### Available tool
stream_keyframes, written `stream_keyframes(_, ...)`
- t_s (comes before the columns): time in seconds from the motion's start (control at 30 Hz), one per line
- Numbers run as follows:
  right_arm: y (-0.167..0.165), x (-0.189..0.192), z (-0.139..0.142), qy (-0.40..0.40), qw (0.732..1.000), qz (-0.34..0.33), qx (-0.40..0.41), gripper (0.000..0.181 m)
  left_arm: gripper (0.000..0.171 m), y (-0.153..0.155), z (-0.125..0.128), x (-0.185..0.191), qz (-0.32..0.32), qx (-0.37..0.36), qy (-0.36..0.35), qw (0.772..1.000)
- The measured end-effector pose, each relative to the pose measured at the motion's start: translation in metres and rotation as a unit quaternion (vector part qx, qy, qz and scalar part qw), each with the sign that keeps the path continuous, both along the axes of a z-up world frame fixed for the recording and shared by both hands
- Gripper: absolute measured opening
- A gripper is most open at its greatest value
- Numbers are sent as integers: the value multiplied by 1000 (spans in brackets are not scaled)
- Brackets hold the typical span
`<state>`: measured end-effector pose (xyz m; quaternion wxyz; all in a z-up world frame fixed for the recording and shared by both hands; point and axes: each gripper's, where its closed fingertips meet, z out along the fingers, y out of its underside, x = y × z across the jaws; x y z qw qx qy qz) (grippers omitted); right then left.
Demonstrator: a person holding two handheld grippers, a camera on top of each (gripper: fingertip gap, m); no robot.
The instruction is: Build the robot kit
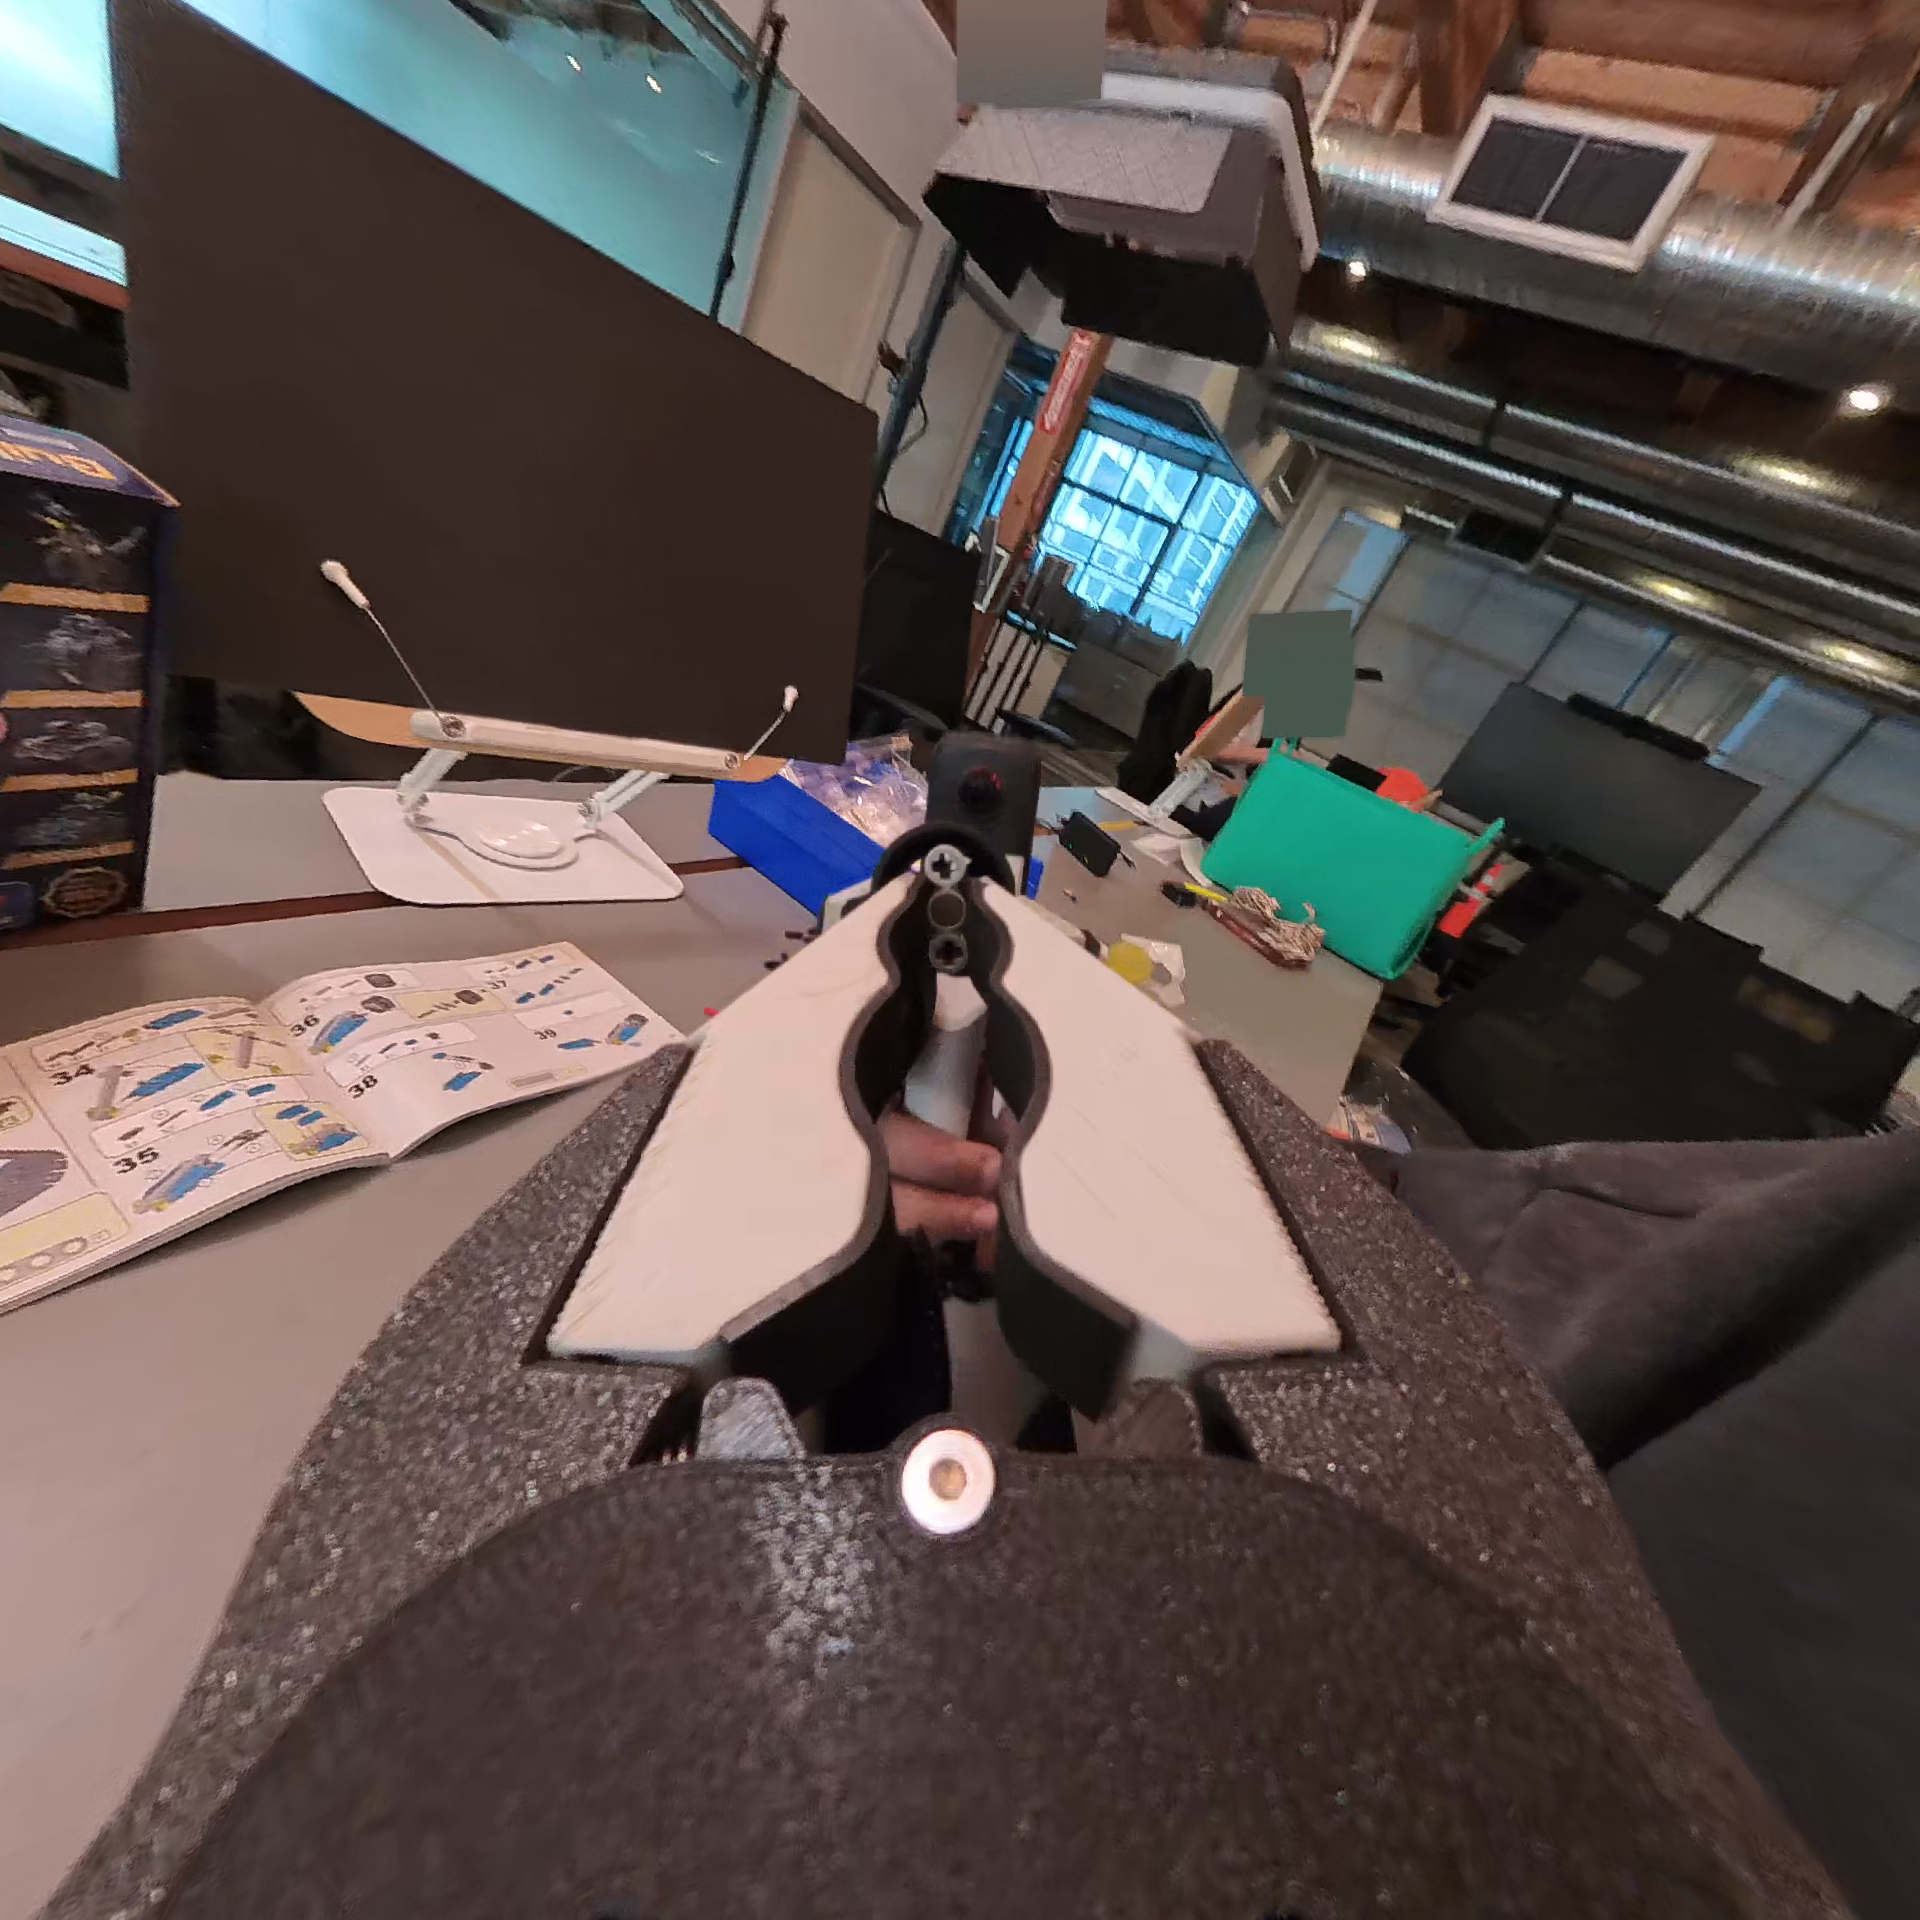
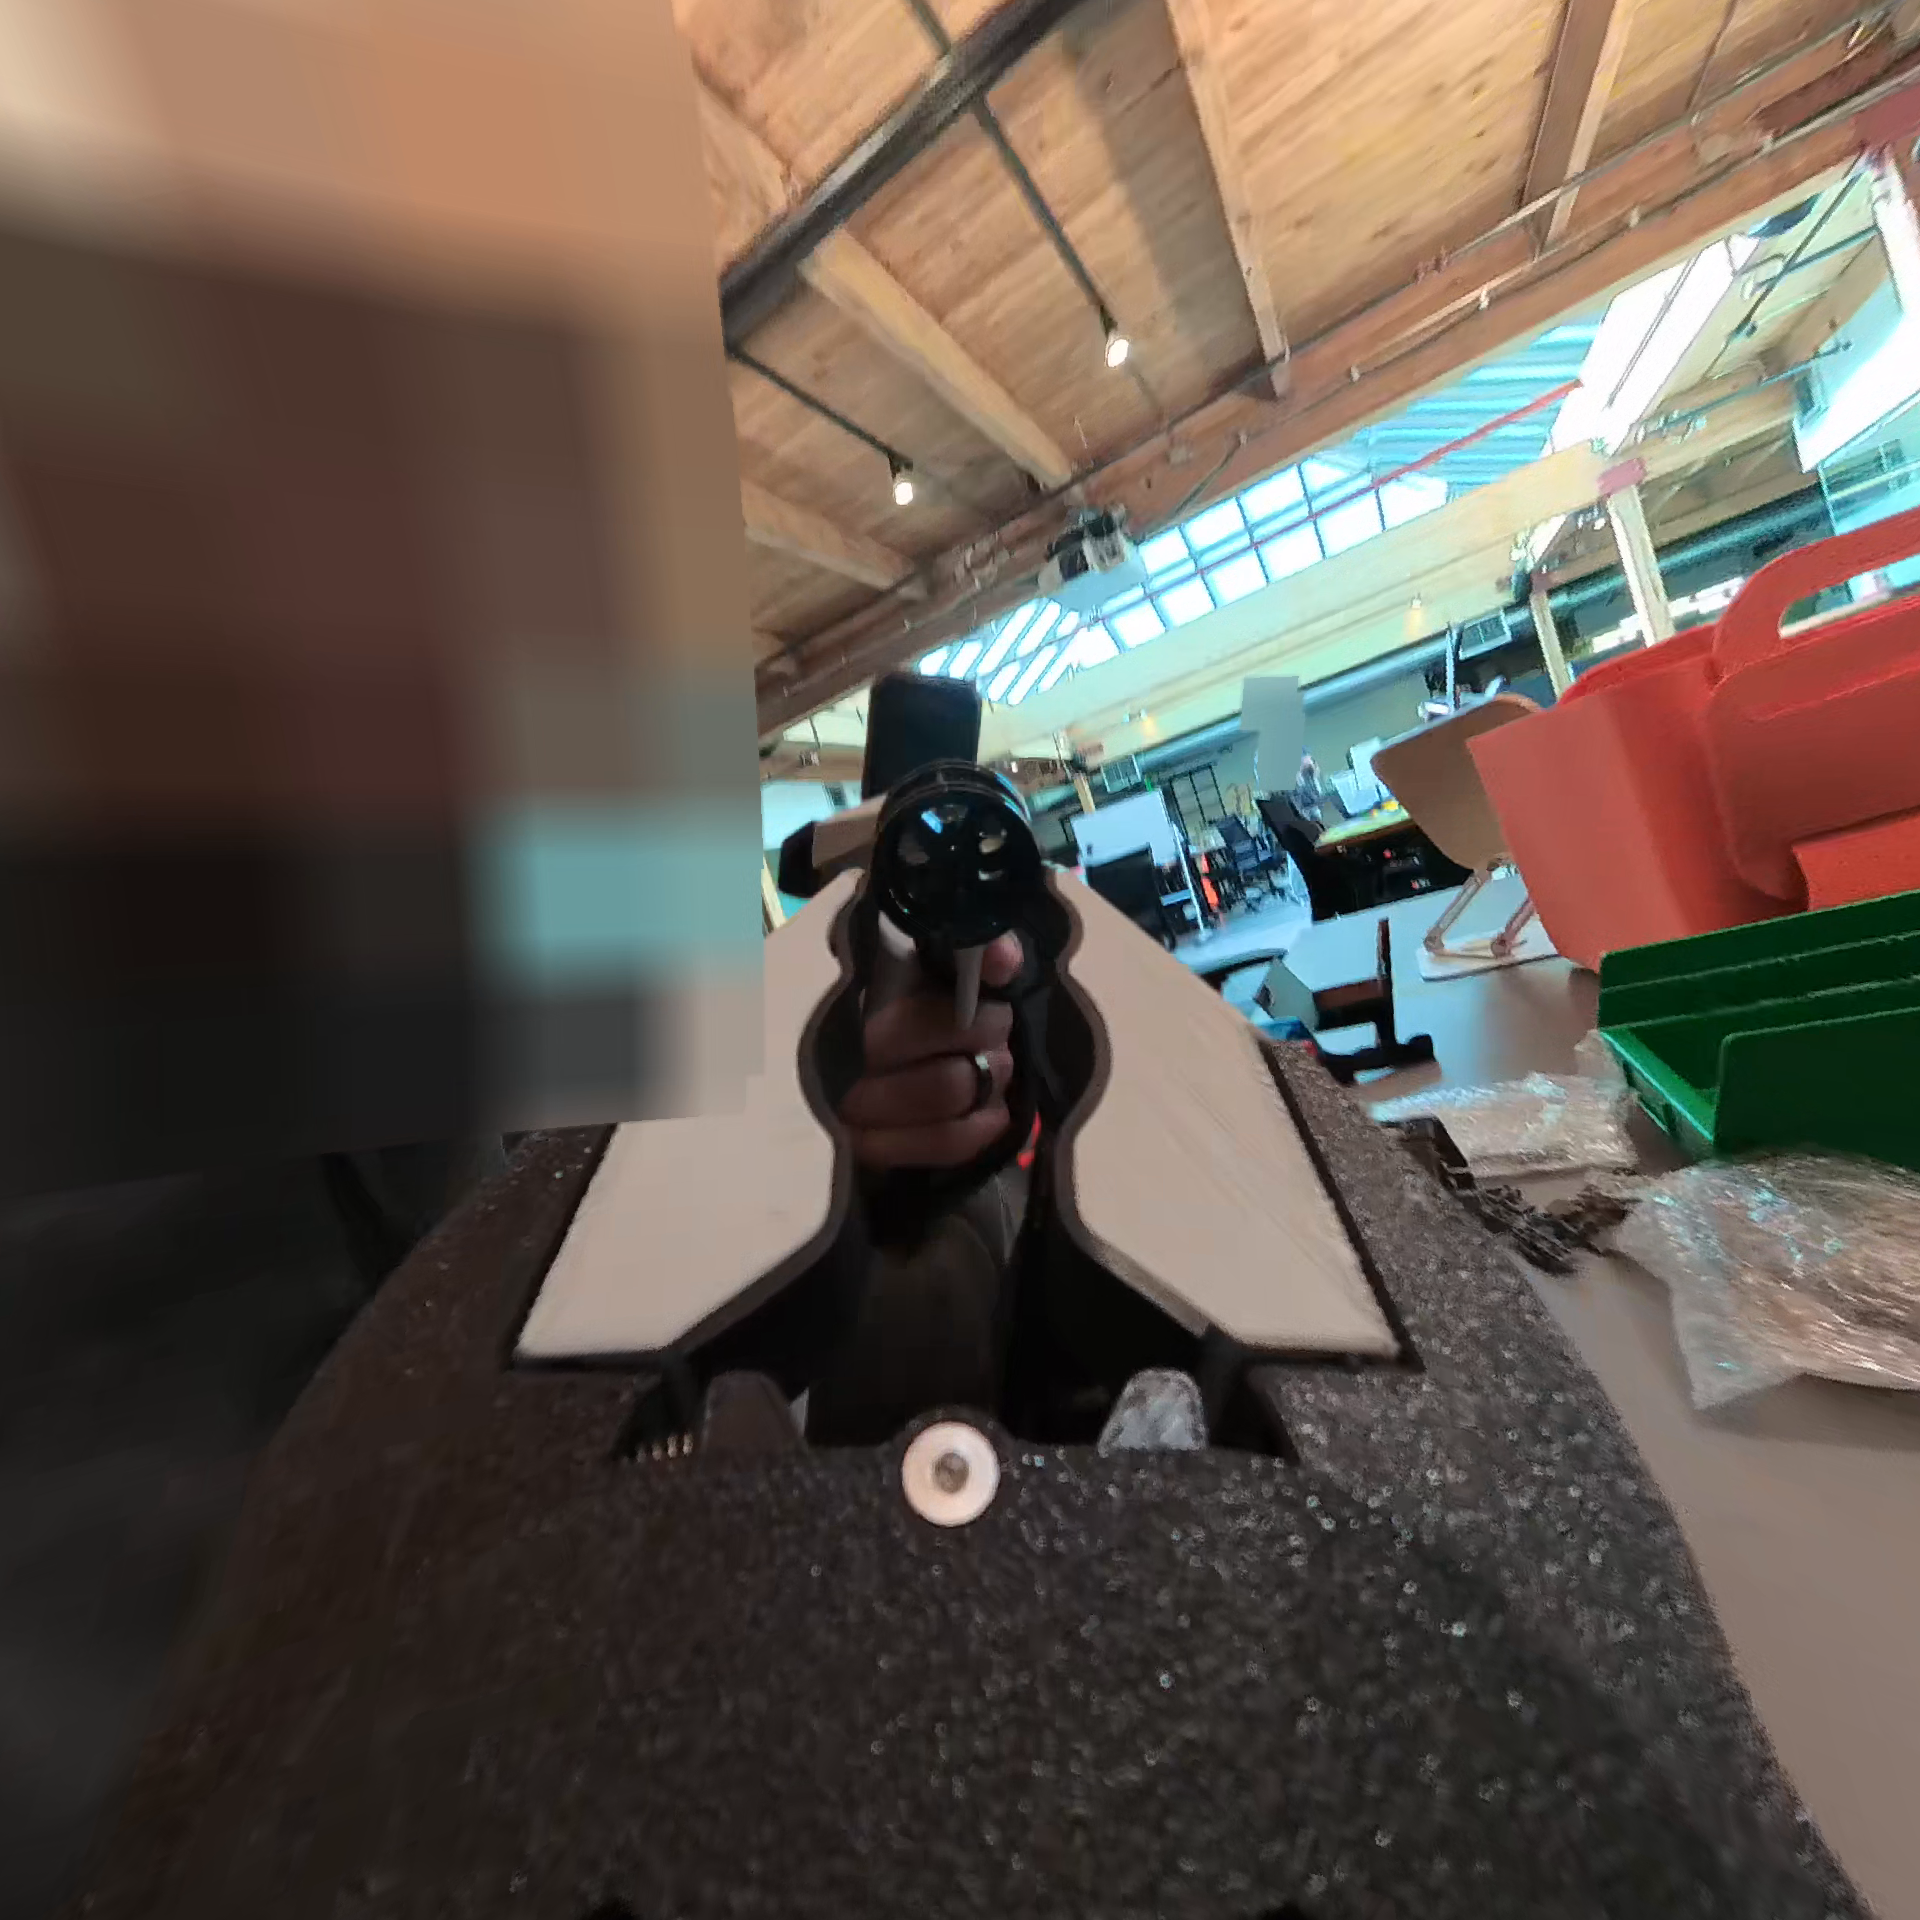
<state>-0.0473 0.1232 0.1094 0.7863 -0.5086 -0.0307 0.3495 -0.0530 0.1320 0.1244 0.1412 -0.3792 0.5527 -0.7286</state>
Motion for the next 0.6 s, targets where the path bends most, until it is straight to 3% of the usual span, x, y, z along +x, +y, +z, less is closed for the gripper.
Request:
stream_keyframes(0.13, 3, -6, -10, -67, 996, -13, -51, 29, 5, 2, -2, -2, -26, 16, 13, 999)
stream_keyframes(0.6, 5, -1, -29, -136, 981, -38, -130, 29, 6, 6, -35, -4, -95, 111, 72, 987)
